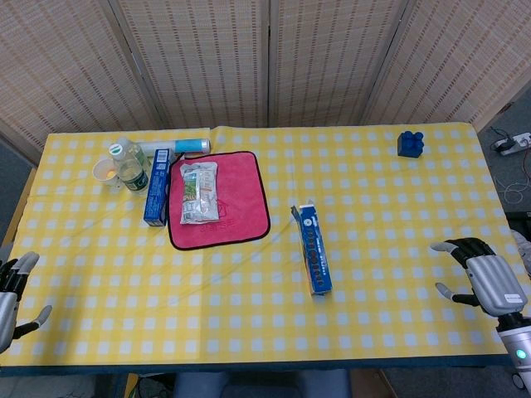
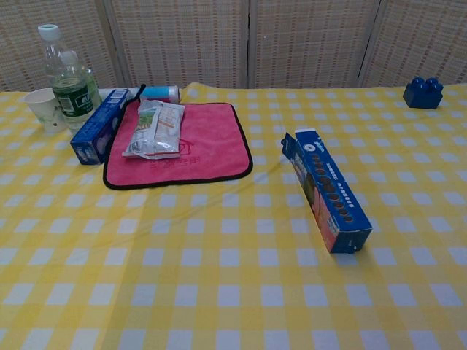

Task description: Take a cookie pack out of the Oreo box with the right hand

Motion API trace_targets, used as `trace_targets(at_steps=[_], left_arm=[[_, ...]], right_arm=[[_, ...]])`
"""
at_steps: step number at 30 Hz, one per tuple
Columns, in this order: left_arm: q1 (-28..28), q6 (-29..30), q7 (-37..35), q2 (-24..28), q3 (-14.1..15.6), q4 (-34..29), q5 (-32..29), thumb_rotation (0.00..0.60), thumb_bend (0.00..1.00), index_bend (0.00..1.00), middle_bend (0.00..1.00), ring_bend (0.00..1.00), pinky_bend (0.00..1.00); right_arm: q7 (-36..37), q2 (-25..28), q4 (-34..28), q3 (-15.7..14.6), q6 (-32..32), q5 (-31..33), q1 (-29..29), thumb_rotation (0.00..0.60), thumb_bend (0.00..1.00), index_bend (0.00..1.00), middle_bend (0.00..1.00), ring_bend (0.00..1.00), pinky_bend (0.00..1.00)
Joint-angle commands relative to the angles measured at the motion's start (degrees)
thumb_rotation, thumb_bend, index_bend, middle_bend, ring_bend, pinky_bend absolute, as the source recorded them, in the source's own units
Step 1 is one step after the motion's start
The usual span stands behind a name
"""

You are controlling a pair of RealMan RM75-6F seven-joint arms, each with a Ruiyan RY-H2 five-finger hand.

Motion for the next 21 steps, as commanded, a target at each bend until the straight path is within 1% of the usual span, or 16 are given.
trace_targets(at_steps=[1, 7, 11, 17, 21], left_arm=[[-0.01, -0.02, -0.02, -0.04, -0.03, 0.04, -0.07, 0.6, 0.26, 0.06, 0.1, 0.09, 0.0], [-0.01, -0.08, -0.04, -0.05, 0.06, 0.1, -0.05, 0.6, 0.26, 0.06, 0.1, 0.09, 0.0], [0.07, -0.04, -0.14, -0.11, 0.07, 0.19, -0.18, 0.6, 0.26, 0.06, 0.1, 0.09, 0.0], [-0.22, -0.06, 0.0, -0.04, 0.07, -0.32, 0.41, 0.6, 0.26, 0.06, 0.1, 0.09, 0.0], [0.04, 0.72, 0.14, 0.04, 0.14, -0.85, 0.87, 0.6, 0.26, 0.06, 0.1, 0.09, 0.0]], right_arm=[[-0.01, 0.01, -0.01, -0.03, -0.02, -0.08, 0.04, 0.6, 0.17, 0.26, 0.29, 0.22, 0.17], [-0.19, 0.34, -0.59, -0.08, -0.08, -0.82, 0.38, 0.6, 0.17, 0.26, 0.29, 0.22, 0.17], [-1.59, 0.79, -1.88, -0.1, -0.52, -2.52, 1.4, 0.6, 0.19, 0.26, 0.29, 0.22, 0.17], [-6.37, 2.1, -5.4, -0.33, -6.71, -6.7, 6.6, 0.6, 0.21, 0.26, 0.3, 0.22, 0.17], [-8.6, 0.51, -7.54, 0.35, -11.09, -8.88, 10.87, 0.6, 0.23, 0.26, 0.31, 0.22, 0.17]])
